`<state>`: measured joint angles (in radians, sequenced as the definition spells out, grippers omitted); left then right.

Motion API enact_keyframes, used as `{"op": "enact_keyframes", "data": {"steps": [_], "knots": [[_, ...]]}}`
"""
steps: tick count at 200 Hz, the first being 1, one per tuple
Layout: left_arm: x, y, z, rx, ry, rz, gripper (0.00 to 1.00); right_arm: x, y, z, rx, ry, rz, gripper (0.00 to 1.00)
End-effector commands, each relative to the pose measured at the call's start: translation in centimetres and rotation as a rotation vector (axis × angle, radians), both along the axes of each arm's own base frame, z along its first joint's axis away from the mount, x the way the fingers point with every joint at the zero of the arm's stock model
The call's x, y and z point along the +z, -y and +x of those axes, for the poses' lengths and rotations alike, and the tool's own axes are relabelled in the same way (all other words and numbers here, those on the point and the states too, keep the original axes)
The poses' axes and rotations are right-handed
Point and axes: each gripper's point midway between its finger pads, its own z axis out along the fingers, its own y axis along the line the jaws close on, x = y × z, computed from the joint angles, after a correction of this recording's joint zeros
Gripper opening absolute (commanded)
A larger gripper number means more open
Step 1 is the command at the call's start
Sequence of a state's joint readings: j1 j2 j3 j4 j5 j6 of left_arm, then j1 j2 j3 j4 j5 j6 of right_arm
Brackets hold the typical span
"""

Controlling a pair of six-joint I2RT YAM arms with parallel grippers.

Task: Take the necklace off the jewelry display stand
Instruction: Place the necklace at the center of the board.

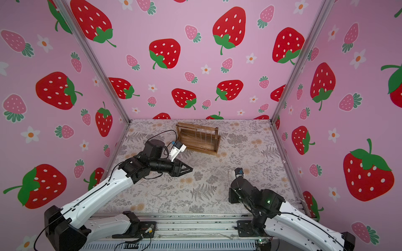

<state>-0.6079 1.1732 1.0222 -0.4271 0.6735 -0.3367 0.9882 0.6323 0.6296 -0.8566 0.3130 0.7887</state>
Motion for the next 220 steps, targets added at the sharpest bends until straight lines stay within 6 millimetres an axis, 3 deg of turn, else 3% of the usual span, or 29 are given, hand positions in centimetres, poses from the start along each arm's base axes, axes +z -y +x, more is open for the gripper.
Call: {"op": "enact_keyframes", "data": {"steps": [1, 220], "knots": [[1.0, 0.1, -0.3, -0.019, 0.023, -0.019, 0.4, 0.5, 1.0, 0.1, -0.036, 0.017, -0.018, 0.0], [1.0, -0.2, -0.2, -0.011, 0.031, -0.004, 0.4, 1.3, 2.4, 1.0, -0.104, 0.069, -0.071, 0.0]]}}
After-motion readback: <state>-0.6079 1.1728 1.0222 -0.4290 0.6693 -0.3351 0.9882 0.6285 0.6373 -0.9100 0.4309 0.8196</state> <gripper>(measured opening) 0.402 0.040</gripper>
